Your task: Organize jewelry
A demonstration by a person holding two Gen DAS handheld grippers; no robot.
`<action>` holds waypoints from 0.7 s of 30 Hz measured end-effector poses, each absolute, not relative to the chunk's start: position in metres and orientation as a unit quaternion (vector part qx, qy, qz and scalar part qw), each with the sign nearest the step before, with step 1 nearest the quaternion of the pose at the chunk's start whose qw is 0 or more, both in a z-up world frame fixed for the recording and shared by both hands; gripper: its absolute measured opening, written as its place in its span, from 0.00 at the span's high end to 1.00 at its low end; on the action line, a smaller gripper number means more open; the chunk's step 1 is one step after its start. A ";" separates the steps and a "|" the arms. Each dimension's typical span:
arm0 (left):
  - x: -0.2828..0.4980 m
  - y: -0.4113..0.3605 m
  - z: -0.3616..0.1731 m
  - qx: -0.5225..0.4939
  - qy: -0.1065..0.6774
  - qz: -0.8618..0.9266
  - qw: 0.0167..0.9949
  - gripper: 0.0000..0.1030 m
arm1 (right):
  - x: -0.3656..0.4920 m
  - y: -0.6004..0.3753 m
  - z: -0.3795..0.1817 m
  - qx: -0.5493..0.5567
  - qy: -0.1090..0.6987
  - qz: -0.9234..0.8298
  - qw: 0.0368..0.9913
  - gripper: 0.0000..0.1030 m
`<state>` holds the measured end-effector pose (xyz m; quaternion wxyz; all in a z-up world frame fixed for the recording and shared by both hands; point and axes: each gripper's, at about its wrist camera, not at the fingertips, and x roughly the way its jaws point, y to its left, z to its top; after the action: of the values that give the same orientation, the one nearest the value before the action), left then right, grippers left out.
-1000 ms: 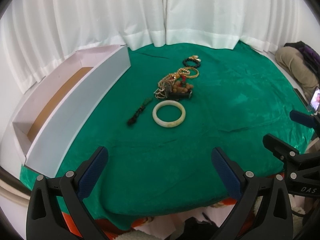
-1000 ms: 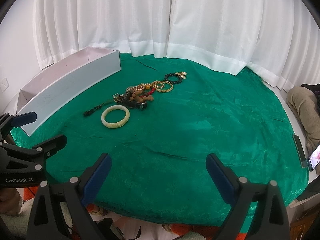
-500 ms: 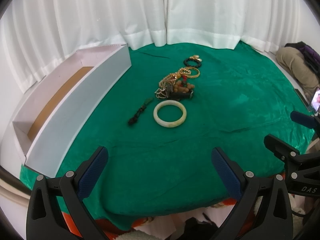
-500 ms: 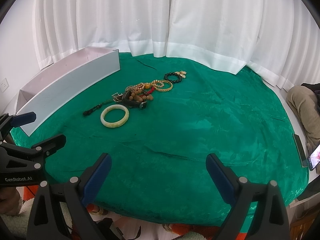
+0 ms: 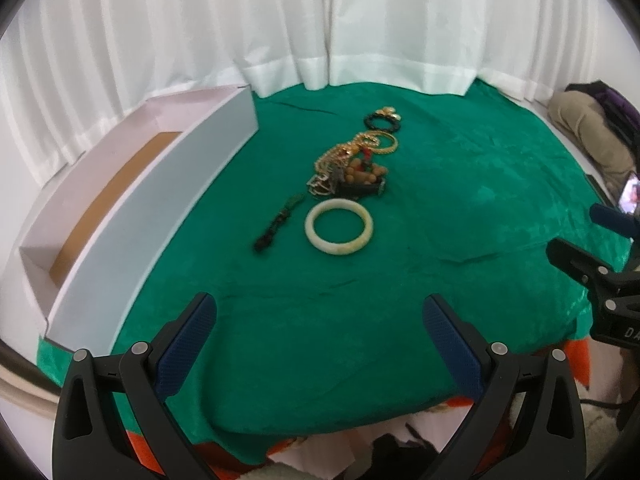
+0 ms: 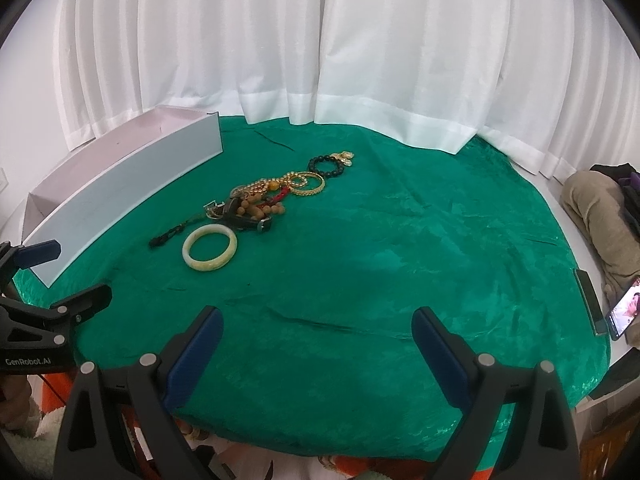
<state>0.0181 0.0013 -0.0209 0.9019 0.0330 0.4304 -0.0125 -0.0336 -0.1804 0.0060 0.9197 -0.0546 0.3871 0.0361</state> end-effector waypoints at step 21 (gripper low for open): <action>0.028 0.010 -0.034 -0.008 0.446 -0.051 0.893 0.01 | -0.027 -0.180 -0.011 -0.049 0.409 0.043 0.910 0.06</action>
<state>0.0276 0.0098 -0.0339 0.8934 -0.0081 0.4464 -0.0507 -0.0271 -0.1796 -0.0115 0.9101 -0.0486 0.4092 0.0431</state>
